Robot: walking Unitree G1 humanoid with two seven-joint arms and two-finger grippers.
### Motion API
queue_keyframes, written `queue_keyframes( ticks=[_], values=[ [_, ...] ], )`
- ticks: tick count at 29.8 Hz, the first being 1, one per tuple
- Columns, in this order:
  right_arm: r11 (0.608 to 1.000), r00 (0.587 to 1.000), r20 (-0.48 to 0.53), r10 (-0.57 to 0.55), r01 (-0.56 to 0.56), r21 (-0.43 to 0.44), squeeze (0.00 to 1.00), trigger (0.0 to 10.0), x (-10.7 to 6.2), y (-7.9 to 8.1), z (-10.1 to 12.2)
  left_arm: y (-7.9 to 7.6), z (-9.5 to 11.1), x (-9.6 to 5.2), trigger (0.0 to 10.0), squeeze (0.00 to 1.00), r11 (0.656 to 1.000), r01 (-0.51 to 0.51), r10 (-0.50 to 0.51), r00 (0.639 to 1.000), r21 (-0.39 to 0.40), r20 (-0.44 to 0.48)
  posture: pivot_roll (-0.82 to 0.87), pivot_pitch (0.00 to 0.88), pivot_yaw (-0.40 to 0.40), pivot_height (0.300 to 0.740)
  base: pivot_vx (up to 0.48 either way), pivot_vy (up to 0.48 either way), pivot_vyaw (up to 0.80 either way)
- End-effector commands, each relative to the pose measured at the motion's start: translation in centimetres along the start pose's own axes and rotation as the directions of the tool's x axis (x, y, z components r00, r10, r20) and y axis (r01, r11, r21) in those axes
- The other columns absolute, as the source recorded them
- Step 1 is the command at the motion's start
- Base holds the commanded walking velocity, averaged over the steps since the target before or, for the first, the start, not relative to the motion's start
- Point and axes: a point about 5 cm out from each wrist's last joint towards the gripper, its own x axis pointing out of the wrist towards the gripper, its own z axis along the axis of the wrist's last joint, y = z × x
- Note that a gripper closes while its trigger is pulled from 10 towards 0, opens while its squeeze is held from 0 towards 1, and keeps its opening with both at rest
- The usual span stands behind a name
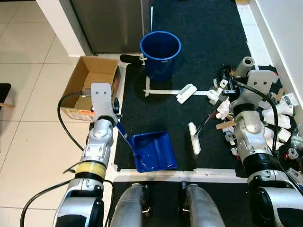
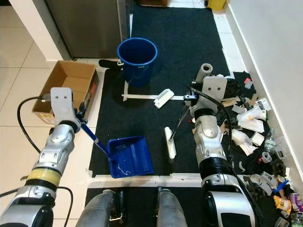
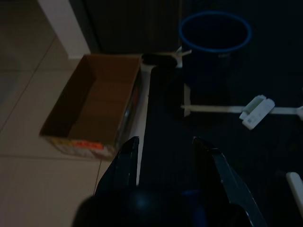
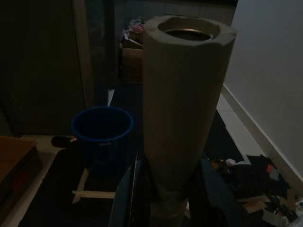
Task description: Sweep floor
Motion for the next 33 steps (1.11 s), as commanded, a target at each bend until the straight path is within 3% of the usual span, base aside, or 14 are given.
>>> queue_keyframes(
  ticks=[1,5,11,20,21,23,24,33],
  values=[
    [1.0,1.0,0.019,-0.008,0.008,0.002,0.0,10.0,0.0,-0.2,0.3,-0.1,-1.0,-0.3,10.0,0.0,1.0,-0.016,0.016,0.999,-0.005,-0.042,-0.01,0.198,-0.004,0.74,0.0,0.0,0.0],
    [1.0,1.0,0.019,-0.004,0.004,0.002,0.0,10.0,0.1,-0.1,0.4,0.2,-1.4,-0.4,10.0,0.0,0.997,-0.065,0.066,0.996,0.029,-0.055,-0.02,0.198,-0.007,0.74,0.0,0.0,0.0],
    [1.0,1.0,0.02,-0.003,0.003,0.001,0.0,10.0,0.1,-0.1,0.4,0.2,-1.4,-0.5,10.0,0.0,0.996,-0.061,0.064,0.997,0.062,-0.053,-0.02,0.199,-0.007,0.74,0.0,0.0,0.0],
    [1.0,1.0,0.02,-0.005,0.005,0.002,0.0,10.0,0.1,-0.1,0.4,-0.3,-2.3,-0.7,10.0,0.0,0.998,-0.057,0.059,0.993,0.02,-0.1,-0.02,0.203,-0.007,0.74,0.0,0.0,0.0],
    [1.0,1.0,0.019,-0.005,0.005,0.002,0.0,10.0,0.1,-0.1,0.4,-0.3,-2.2,-0.7,6.9,0.0,0.998,-0.058,0.06,0.994,0.022,-0.096,-0.02,0.202,-0.008,0.74,0.0,0.0,0.0],
    [1.0,1.0,0.018,-0.005,0.005,0.002,0.0,10.0,0.1,-0.1,0.4,-0.2,-2.1,-0.7,3.2,0.0,0.998,-0.06,0.062,0.994,0.025,-0.091,-0.02,0.202,-0.008,0.74,0.0,0.0,0.0],
    [1.0,1.0,0.018,-0.005,0.005,0.003,0.0,10.0,0.1,-0.1,0.4,-0.2,-2.1,-0.7,0.0,0.0,0.998,-0.062,0.064,0.994,0.025,-0.09,-0.02,0.202,-0.008,0.74,0.0,0.0,0.0],
    [1.0,1.0,0.019,-0.005,0.005,0.004,0.0,10.0,0.2,-0.1,0.5,-0.3,-1.3,-0.6,0.0,0.0,0.998,-0.046,0.048,0.998,0.051,-0.045,-0.01,0.201,-0.007,0.74,0.0,0.0,0.0]
  ],
)
